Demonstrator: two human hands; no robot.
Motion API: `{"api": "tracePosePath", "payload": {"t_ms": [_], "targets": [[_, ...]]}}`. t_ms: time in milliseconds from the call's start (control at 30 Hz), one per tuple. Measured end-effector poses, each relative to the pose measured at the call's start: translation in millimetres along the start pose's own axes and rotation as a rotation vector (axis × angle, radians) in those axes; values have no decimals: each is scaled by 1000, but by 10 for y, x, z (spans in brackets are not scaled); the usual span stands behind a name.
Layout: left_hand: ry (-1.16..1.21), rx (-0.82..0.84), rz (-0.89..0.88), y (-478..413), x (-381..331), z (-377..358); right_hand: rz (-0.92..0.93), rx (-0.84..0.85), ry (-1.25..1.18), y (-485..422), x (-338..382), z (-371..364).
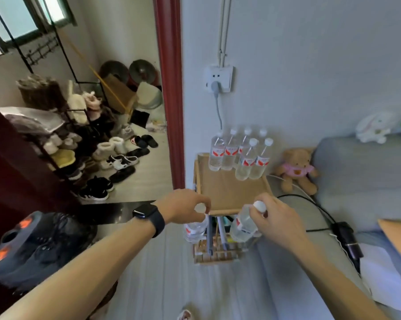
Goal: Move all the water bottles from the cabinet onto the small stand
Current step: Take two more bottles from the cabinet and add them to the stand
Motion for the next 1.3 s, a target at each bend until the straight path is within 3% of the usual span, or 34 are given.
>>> {"api": "tracePosePath", "payload": {"t_ms": [167,333,633,1300], "targets": [[-182,-250,-36,-838,84,473,25,14,42,-980,-149,70],[-173,-311,45,-1626,215,558,65,71,71,-1783,-385,-89],[-212,-197,55,-2581,65,643,193,177,6,-2719,-752,-274],[-21,-138,16,-2882,441,749,193,290,100,-3012,-931,-205]]}}
Point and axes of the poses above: each hand's wrist, its own y-axis away from the middle knuckle, its own z-axis out of the back of the hand, x = y × z, the point moved 2 cm from there along -y, towards the middle knuckle, and after that the axes turned 10 degrees about z, right-handed, at the moved point
